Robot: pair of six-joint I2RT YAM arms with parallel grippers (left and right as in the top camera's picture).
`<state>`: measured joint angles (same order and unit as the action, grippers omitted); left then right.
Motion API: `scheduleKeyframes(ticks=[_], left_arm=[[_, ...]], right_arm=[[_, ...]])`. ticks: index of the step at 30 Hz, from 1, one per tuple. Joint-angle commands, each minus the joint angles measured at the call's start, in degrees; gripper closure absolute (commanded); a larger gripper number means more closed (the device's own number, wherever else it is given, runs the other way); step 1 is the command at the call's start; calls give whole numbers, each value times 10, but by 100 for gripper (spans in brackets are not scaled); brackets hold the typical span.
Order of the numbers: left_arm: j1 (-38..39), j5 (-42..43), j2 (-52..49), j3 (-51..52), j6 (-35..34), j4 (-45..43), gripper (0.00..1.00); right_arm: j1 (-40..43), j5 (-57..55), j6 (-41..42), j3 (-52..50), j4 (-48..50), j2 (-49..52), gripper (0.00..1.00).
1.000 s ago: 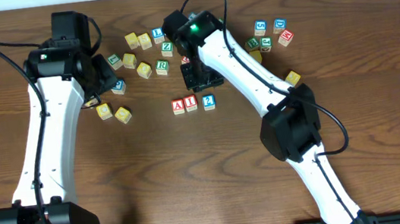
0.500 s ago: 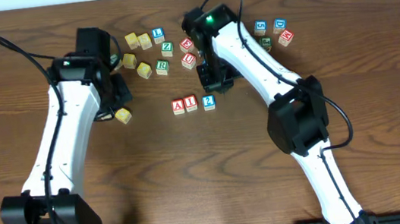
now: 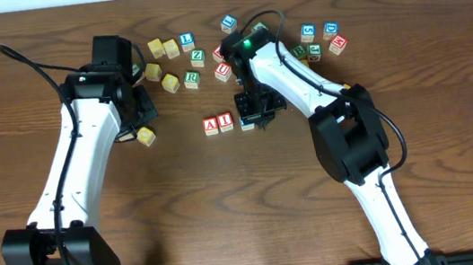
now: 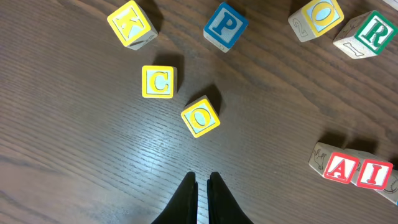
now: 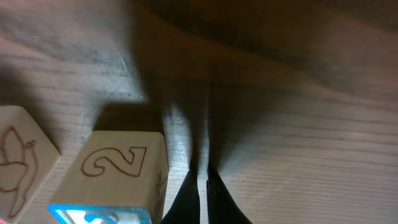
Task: Spell out AI2
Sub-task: 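Push the blue 2 block against the I block with the right gripper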
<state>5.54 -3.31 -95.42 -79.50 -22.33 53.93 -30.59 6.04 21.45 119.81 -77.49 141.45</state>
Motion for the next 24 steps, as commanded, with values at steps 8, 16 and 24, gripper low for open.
scheduleKeyframes(ticks=[8,16,24], left_arm=[[1,-2,-1,0,2,-1,92],[2,-2,-1,0,2,-1,92],[2,-2,-1,0,3,-1,92]], right_arm=[[-16,27,13,-7,42,-17,99],[-26,30,18,-7,59,-17,98],[-25,35,23,6,57,-21,99]])
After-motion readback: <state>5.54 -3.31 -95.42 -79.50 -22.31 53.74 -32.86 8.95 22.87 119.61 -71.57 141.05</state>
